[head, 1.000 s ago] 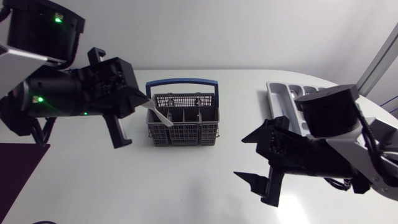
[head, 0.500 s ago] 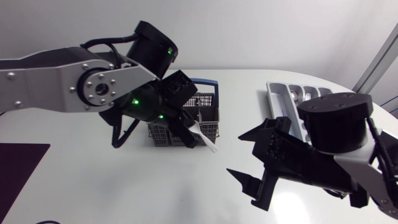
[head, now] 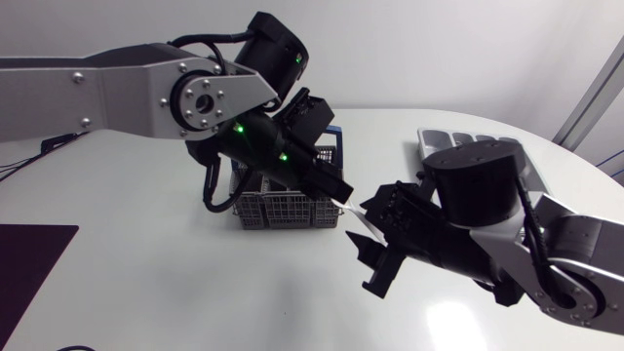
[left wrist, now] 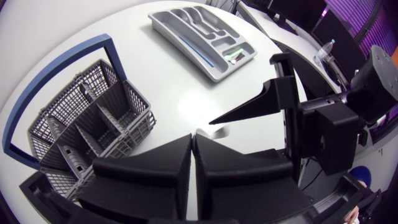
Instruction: Unload the cutlery basket into the drawer organizer.
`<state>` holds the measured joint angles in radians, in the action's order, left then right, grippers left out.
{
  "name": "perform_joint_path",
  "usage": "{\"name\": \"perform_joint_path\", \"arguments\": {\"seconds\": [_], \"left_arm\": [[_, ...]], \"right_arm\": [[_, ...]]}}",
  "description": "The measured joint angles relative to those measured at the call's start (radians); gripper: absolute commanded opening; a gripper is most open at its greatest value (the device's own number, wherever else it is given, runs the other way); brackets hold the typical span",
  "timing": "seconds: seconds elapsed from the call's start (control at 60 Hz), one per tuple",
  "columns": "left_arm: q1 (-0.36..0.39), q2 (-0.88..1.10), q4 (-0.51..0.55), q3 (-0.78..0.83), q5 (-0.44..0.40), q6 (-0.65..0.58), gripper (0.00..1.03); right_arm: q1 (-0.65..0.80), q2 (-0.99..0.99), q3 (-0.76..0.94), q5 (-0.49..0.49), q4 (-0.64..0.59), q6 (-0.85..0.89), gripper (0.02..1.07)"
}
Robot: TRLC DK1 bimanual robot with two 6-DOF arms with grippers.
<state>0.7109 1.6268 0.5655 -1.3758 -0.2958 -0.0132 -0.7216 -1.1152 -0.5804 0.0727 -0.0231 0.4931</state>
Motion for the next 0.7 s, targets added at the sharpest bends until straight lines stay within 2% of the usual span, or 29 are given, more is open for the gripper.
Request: {"name": "perform_joint_path", "arguments": {"seconds": [0.117,0.267,0.35,0.517,0.567,0.633,0.667,0.7], "left_arm": [[-0.014,0.009,0.014,-0.002,-0.031,0.015,0.03],[-0.023,0.011,0.021,-0.004,-0.051,0.018,0.03],[-0.029,0.011,0.021,-0.005,-0.064,0.018,0.03],[-0.039,0.011,0.021,-0.006,-0.074,0.019,0.03],[-0.039,0.011,0.021,-0.006,-0.074,0.019,0.03],[-0.04,0.011,0.021,-0.006,-0.075,0.019,0.04],[-0.041,0.011,0.021,-0.006,-0.077,0.019,0.06],[-0.042,0.011,0.022,-0.006,-0.082,0.02,0.17]], "right_arm": [[-0.006,-0.024,-0.023,0.045,0.028,0.0,0.4],[-0.006,-0.065,-0.048,0.055,0.03,0.0,0.37],[-0.006,-0.081,-0.058,0.055,0.031,0.0,0.27],[-0.011,-0.104,-0.069,0.055,0.031,0.0,0.2],[-0.011,-0.109,-0.072,0.054,0.027,0.0,0.15],[-0.011,-0.115,-0.076,0.054,0.023,0.0,0.15],[-0.011,-0.116,-0.077,0.053,0.022,0.0,0.15],[-0.011,-0.117,-0.078,0.052,0.019,0.0,0.15]]}}
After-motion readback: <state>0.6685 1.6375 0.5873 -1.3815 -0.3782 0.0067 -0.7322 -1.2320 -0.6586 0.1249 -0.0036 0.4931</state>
